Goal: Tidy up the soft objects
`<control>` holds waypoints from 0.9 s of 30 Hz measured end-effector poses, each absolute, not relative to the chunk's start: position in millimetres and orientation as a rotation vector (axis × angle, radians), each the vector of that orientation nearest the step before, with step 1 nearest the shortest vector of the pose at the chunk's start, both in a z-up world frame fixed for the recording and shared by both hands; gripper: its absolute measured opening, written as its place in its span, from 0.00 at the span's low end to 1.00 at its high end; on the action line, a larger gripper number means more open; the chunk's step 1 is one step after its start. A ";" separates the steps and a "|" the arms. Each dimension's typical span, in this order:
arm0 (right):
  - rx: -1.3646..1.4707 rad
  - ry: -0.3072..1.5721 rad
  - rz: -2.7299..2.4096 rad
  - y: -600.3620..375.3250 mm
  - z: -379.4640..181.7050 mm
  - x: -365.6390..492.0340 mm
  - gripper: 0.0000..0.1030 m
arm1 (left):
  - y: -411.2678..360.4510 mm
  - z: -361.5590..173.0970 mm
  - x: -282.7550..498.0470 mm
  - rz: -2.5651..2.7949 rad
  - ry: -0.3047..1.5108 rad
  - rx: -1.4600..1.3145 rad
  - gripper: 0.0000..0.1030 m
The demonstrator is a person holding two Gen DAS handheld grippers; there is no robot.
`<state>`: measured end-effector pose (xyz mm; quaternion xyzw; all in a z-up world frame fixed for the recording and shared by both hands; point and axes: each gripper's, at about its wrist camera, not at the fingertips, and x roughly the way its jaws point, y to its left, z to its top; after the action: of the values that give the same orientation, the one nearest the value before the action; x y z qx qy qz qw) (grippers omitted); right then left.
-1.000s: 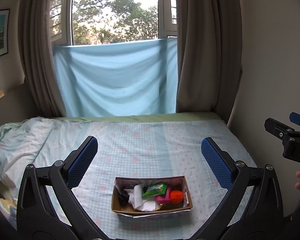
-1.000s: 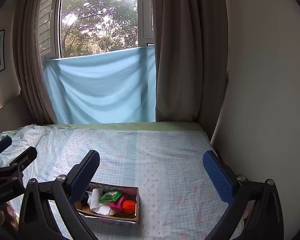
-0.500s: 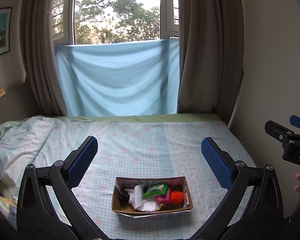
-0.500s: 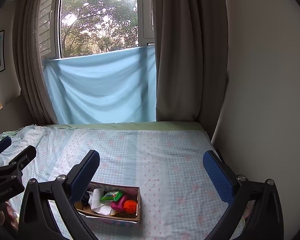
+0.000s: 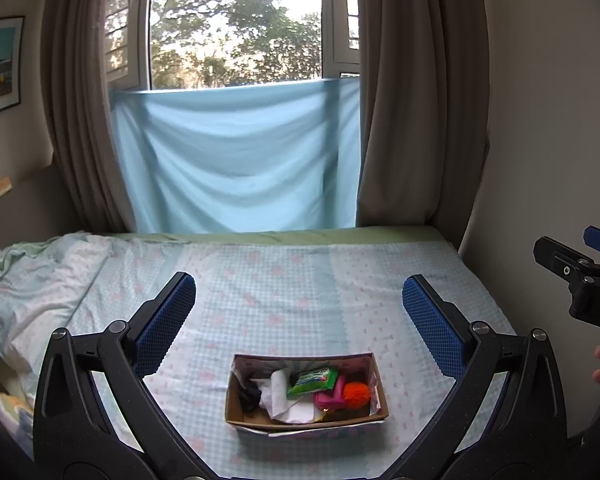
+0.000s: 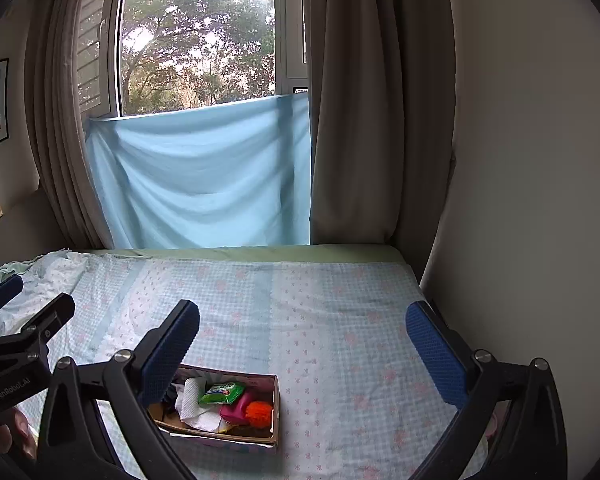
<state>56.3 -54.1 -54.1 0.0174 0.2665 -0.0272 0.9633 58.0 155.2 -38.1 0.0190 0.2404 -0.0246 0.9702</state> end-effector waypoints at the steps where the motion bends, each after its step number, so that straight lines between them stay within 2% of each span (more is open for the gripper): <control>1: 0.035 0.539 -0.055 -53.2 -54.0 56.2 1.00 | 155.1 -39.1 58.4 -0.049 0.487 0.037 1.00; 19: 0.033 0.537 -0.063 -48.1 -53.9 53.8 1.00 | 162.9 -40.5 53.5 -0.013 0.431 0.000 1.00; 27: 0.045 0.558 -0.062 -49.5 -57.0 54.9 1.00 | 168.0 -48.4 60.7 0.009 0.465 -0.016 1.00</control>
<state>54.9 -49.5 -57.0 0.0220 0.2755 -0.0306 0.9606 60.7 168.0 -48.4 -0.0080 0.2306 0.0047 0.9730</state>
